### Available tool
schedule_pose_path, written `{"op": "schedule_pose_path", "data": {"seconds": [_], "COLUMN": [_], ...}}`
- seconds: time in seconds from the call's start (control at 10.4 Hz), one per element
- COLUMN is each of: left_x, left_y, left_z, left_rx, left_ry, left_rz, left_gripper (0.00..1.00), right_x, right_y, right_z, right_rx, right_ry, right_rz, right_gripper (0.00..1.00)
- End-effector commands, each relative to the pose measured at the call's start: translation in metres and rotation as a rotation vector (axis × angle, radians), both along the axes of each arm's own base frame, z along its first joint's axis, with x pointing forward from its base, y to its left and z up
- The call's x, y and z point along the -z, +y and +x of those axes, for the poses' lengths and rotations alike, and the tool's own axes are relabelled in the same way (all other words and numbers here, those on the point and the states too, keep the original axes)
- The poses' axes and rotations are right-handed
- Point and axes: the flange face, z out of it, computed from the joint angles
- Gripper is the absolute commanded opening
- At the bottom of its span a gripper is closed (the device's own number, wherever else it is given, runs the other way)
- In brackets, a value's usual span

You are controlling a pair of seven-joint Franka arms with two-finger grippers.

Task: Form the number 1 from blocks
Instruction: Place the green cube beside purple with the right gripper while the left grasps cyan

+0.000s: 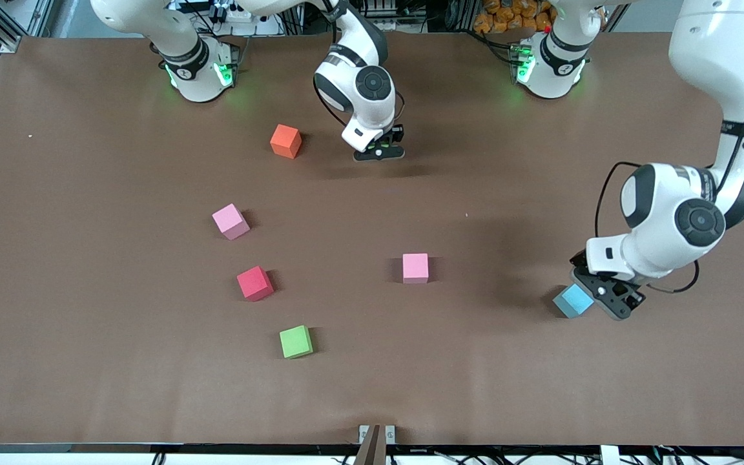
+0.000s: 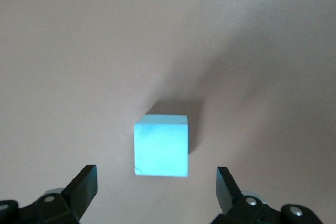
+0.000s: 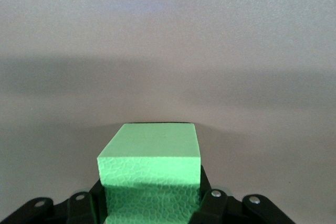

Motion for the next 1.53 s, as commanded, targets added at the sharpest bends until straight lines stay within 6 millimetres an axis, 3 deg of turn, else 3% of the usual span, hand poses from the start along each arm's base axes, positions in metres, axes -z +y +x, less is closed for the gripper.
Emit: {"op": "schedule_pose_path", "data": {"seconds": [0.0,0.38,0.48,0.58,0.96,1.15,1.44], "left_x": [0.012,0.044,0.048,0.050,0.062,0.067,0.074], "left_y": [-0.002,0.013,0.016,0.016,0.014,0.015,0.020], "left_z": [0.018,0.022,0.021,0.020,0.011,0.007,0.002], "left_rx": [0.083,0.035,0.022,0.007,-0.002,-0.002,-0.006], "left_ry": [-0.008,0.011,0.018,0.022,0.053,0.064,0.081], "left_rz": [0.008,-0.071,-0.079,-0.081,-0.079,-0.077,-0.066], "left_gripper": [1.00,1.00,1.00,1.00,1.00,1.00,1.00], "right_x": [-0.001,0.001,0.000,0.000,-0.025,-0.048,-0.067], "right_y": [0.003,0.003,0.004,0.004,0.004,-0.015,-0.070], "right_z": [-0.004,-0.006,-0.006,-0.006,0.007,0.041,0.106], "right_rx": [0.019,0.025,0.025,0.031,0.076,0.120,0.035], "right_ry": [-0.003,-0.001,-0.002,-0.002,-0.020,-0.031,-0.041], "right_rz": [-0.003,-0.008,-0.006,-0.008,0.017,0.028,0.019], "right_gripper": [0.13,0.17,0.42,0.97,1.00,1.00,1.00]}}
